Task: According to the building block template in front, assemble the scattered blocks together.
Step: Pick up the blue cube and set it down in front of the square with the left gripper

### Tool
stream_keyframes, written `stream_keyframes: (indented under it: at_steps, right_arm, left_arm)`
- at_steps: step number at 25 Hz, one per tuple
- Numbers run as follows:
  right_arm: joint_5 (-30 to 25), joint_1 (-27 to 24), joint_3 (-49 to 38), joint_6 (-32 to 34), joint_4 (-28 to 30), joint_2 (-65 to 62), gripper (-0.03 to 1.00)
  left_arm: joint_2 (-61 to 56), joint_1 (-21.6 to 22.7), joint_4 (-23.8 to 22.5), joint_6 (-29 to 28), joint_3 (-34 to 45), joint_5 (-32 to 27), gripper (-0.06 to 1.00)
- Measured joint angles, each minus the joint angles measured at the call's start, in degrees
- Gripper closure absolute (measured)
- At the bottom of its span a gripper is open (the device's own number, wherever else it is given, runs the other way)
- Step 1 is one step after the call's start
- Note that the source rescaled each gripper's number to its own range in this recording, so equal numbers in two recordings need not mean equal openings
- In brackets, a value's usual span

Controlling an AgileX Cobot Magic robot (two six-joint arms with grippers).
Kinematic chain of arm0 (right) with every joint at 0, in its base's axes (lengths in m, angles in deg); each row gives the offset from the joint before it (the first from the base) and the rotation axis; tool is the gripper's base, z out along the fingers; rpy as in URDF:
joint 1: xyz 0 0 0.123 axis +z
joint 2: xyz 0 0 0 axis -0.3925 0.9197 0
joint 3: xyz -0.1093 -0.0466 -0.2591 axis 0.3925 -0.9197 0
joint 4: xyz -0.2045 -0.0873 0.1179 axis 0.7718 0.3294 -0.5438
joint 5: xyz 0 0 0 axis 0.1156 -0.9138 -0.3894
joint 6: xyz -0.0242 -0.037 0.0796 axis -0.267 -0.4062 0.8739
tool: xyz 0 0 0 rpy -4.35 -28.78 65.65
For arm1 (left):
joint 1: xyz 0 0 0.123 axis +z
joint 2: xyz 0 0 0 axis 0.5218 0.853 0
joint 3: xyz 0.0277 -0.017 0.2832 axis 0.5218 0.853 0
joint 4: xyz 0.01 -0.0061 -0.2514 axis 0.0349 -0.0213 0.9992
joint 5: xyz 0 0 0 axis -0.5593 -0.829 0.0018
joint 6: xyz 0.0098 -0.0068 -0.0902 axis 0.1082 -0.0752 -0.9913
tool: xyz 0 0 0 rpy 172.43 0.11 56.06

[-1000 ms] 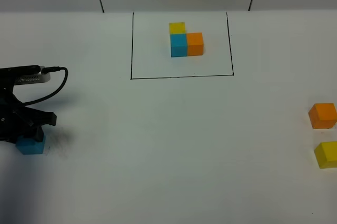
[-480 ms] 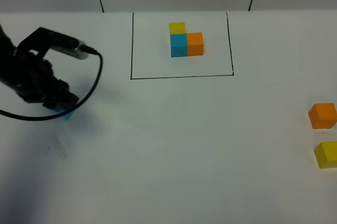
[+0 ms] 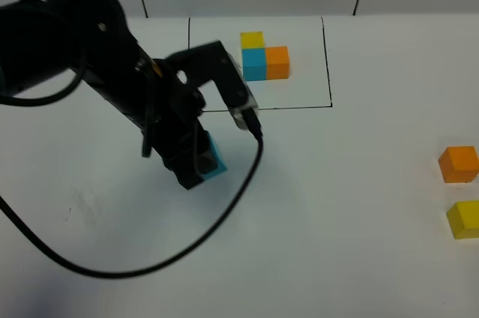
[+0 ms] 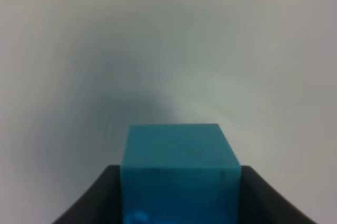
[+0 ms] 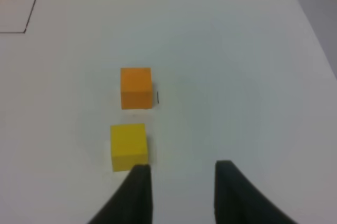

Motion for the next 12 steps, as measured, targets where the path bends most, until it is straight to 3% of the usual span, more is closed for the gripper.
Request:
stream_keyframes:
  at_steps: [6,12]
  right_arm:
    - [0.0,0.0,0.0,0.0,0.0,0.0,0.96]
    - [0.0,0.0,0.0,0.0,0.0,0.0,0.96]
  left_arm:
    - [4.6,-8.9,-8.0,-2.3,0.0,2.1,0.94]
    - [9.4,-11.4,-10.4,-3.2,0.0,9.3,0.94]
